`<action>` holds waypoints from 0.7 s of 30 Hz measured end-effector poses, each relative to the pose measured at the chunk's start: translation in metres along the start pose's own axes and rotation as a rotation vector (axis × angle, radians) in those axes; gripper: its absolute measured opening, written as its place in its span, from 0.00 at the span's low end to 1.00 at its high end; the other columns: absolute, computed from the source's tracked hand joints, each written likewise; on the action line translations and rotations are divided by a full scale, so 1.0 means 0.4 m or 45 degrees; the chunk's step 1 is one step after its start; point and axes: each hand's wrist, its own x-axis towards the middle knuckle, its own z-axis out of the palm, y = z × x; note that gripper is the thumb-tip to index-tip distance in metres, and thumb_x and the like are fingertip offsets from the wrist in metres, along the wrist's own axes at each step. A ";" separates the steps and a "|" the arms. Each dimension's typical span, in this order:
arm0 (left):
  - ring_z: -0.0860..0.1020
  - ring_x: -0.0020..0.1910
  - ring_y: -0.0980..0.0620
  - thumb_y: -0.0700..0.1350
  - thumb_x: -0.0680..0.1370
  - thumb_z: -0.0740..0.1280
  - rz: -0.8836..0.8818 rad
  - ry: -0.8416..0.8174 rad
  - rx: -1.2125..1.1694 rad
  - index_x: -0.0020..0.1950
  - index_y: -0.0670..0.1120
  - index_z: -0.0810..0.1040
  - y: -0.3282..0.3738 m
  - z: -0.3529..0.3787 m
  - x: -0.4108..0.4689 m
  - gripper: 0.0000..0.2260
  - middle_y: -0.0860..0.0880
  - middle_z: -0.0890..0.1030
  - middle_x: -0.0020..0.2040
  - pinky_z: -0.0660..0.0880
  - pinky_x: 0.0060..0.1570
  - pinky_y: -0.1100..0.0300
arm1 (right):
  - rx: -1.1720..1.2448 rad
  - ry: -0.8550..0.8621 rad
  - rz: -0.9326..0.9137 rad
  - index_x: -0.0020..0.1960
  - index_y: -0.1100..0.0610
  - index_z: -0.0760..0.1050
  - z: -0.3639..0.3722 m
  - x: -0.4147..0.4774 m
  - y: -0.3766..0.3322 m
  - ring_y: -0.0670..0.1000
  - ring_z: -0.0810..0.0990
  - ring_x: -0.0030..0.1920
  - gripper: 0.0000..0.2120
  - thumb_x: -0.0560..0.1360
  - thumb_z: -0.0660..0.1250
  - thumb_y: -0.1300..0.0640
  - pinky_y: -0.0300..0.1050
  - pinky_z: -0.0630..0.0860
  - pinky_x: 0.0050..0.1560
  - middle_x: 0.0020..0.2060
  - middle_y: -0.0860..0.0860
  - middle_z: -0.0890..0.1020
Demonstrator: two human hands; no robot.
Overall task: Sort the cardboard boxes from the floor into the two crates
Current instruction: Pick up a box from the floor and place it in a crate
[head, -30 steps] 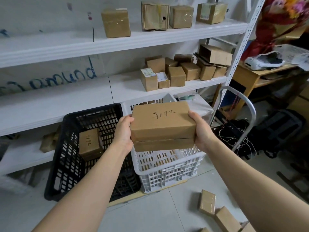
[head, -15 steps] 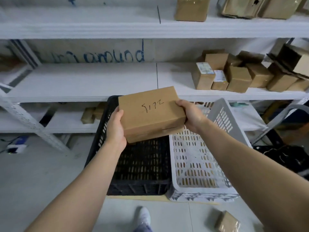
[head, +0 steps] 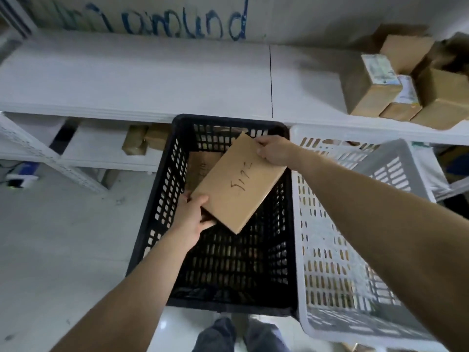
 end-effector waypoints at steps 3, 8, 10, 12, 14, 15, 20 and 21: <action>0.76 0.55 0.42 0.38 0.78 0.64 -0.118 0.001 -0.057 0.60 0.45 0.70 -0.039 0.029 0.034 0.11 0.40 0.75 0.60 0.80 0.40 0.47 | -0.061 -0.013 -0.029 0.71 0.55 0.67 0.020 0.060 0.011 0.54 0.74 0.56 0.21 0.79 0.57 0.63 0.45 0.71 0.54 0.62 0.56 0.75; 0.75 0.59 0.39 0.35 0.77 0.65 -0.275 0.022 -0.251 0.58 0.39 0.72 -0.115 0.063 0.100 0.10 0.38 0.76 0.60 0.77 0.53 0.41 | -0.177 -0.045 -0.102 0.70 0.51 0.68 0.073 0.164 0.049 0.55 0.74 0.56 0.20 0.79 0.59 0.62 0.50 0.74 0.58 0.62 0.56 0.74; 0.75 0.59 0.39 0.35 0.77 0.66 -0.312 0.052 -0.296 0.58 0.38 0.73 -0.141 0.071 0.131 0.10 0.38 0.76 0.59 0.77 0.52 0.43 | -0.339 -0.048 -0.104 0.72 0.48 0.66 0.101 0.210 0.065 0.59 0.70 0.64 0.23 0.79 0.59 0.61 0.55 0.70 0.65 0.68 0.57 0.68; 0.77 0.57 0.39 0.35 0.76 0.67 -0.355 0.101 -0.325 0.56 0.37 0.74 -0.161 0.080 0.165 0.09 0.37 0.77 0.57 0.78 0.50 0.45 | -0.523 -0.031 -0.083 0.74 0.44 0.62 0.129 0.248 0.082 0.61 0.59 0.72 0.26 0.79 0.58 0.60 0.59 0.59 0.72 0.73 0.57 0.61; 0.78 0.55 0.38 0.36 0.76 0.67 -0.388 0.133 -0.364 0.54 0.36 0.75 -0.174 0.088 0.200 0.08 0.36 0.79 0.55 0.78 0.52 0.45 | -0.597 -0.018 -0.070 0.76 0.44 0.57 0.159 0.280 0.102 0.61 0.53 0.75 0.29 0.78 0.59 0.61 0.60 0.51 0.74 0.75 0.57 0.58; 0.78 0.54 0.38 0.36 0.77 0.67 -0.397 0.139 -0.390 0.53 0.35 0.75 -0.178 0.092 0.219 0.07 0.36 0.79 0.54 0.78 0.52 0.45 | -0.590 -0.007 -0.068 0.77 0.46 0.56 0.174 0.296 0.113 0.61 0.53 0.75 0.31 0.77 0.60 0.62 0.59 0.48 0.75 0.75 0.57 0.58; 0.79 0.52 0.38 0.35 0.79 0.63 -0.382 0.154 -0.458 0.50 0.34 0.77 -0.192 0.098 0.305 0.05 0.36 0.80 0.51 0.79 0.40 0.51 | -0.462 0.005 -0.035 0.77 0.56 0.55 0.228 0.365 0.161 0.57 0.53 0.76 0.32 0.75 0.61 0.65 0.53 0.47 0.76 0.75 0.56 0.59; 0.79 0.53 0.38 0.35 0.79 0.62 -0.377 0.152 -0.488 0.51 0.33 0.76 -0.194 0.100 0.319 0.06 0.36 0.80 0.52 0.78 0.43 0.52 | -0.436 -0.048 -0.037 0.76 0.58 0.56 0.236 0.373 0.169 0.57 0.52 0.76 0.29 0.76 0.60 0.65 0.51 0.50 0.75 0.75 0.56 0.58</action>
